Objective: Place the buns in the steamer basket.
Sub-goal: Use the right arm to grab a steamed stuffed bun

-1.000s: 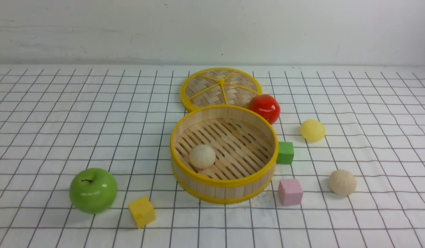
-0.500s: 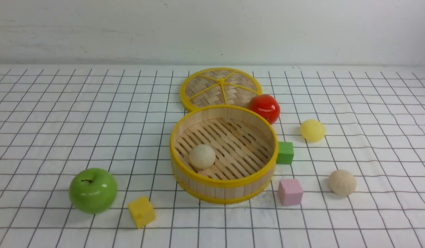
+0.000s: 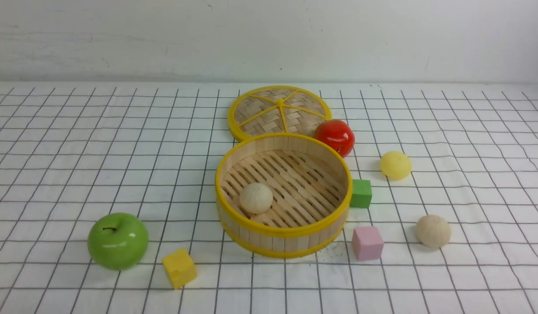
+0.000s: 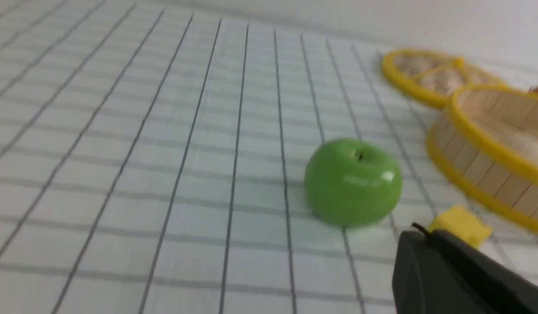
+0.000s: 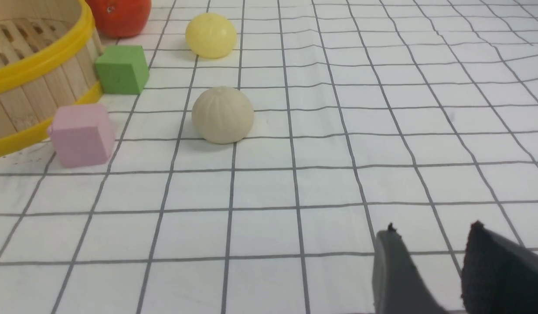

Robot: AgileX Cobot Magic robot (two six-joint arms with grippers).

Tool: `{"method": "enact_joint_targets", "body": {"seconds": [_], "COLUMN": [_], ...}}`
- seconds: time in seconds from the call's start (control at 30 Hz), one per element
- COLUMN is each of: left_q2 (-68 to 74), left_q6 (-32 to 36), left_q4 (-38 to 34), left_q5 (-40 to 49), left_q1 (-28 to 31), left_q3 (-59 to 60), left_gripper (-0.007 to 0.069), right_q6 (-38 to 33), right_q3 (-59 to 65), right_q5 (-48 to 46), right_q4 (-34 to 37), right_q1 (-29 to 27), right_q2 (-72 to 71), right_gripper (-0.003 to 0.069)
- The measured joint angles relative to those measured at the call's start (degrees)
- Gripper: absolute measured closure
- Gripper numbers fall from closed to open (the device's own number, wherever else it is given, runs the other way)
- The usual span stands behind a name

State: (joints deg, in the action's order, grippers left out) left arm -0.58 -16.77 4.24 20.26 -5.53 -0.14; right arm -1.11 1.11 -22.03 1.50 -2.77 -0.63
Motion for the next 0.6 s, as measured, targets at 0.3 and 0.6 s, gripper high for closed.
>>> {"method": "enact_joint_targets", "body": {"seconds": [0.3,0.6], "left_q2": [0.0,0.0], "left_q6": [0.0,0.0], "left_q4": [-1.05,-1.05], "left_q5": [1.75,1.75], "left_q1": [0.92,0.92], "left_q3": [1.85,1.85], "left_gripper": [0.0636,0.0628], "right_q6": [0.0,0.0], "right_q3": [0.0,0.0], "right_q5": [0.0,0.0], "right_q4": [0.0,0.0], "right_q1": [0.0,0.0], "right_q2": [0.0,0.0], "right_gripper": [0.042,0.042]}}
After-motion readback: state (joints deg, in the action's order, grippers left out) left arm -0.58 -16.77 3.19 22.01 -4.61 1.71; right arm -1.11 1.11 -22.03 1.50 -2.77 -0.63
